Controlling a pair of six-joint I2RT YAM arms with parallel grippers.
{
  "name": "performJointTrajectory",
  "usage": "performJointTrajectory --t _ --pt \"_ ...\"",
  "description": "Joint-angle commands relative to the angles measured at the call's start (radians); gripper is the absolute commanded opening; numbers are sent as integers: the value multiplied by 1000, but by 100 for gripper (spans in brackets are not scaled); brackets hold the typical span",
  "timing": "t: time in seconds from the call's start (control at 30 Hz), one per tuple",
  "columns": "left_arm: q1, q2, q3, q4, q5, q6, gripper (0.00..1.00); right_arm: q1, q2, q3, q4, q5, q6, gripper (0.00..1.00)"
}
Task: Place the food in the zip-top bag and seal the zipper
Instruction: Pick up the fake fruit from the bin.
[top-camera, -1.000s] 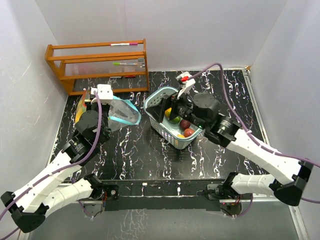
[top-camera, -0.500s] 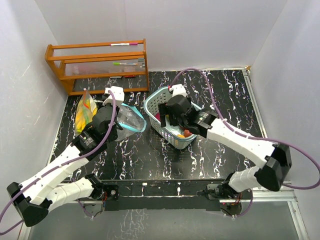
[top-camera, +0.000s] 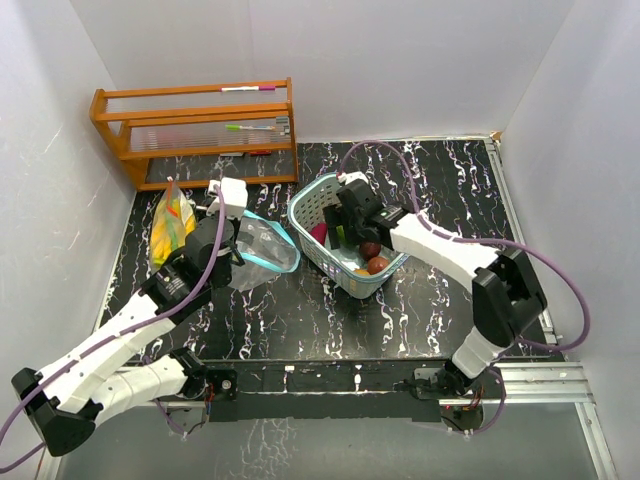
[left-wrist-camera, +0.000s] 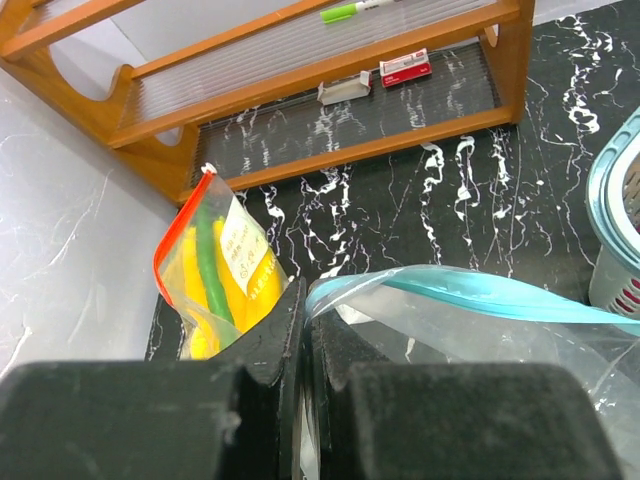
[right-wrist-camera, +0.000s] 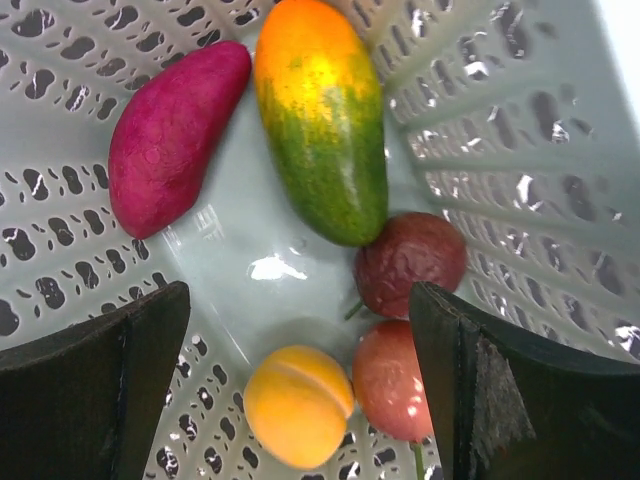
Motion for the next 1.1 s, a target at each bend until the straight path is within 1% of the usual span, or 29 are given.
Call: performJointTrajectory --t 0.0,0.3,0.4,0.43,0.47,0.5,0.53,0.57,0.6,0.73,0.87,0.93,1.07 --pt "5 -32 3 -22 39 -40 0 5 44 24 107 -47 -83 95" --pt "6 -46 -11 -9 58 -35 0 1 239 73 91 12 -71 94" --pt "5 -49 -16 -3 64 -36 0 1 260 44 152 11 -68 93" --pt "6 -49 -18 -2 66 -36 0 2 261 30 177 9 -66 88" --pt "5 -50 -18 0 65 -34 0 1 260 20 198 8 -64 80" --pt "5 -48 -19 1 65 -33 0 2 259 15 211 11 -60 66" --pt "6 -47 -19 1 65 -32 0 1 256 11 217 21 -53 49" --pt "6 -47 -19 1 63 -32 0 1 248 11 217 30 -46 35" --pt "5 -47 -19 2 63 -31 0 1 239 9 217 35 -43 29" --pt "6 -41 -18 4 62 -28 0 1 152 5 199 8 -44 27" --pt "6 -28 -17 1 66 -34 0 2 3 6 176 -51 -53 27" --pt "6 -23 -18 -3 73 -39 0 1 -93 -3 188 -94 -66 27" --pt "6 -11 -18 -8 79 -48 0 1 -236 -11 204 -222 -87 27"
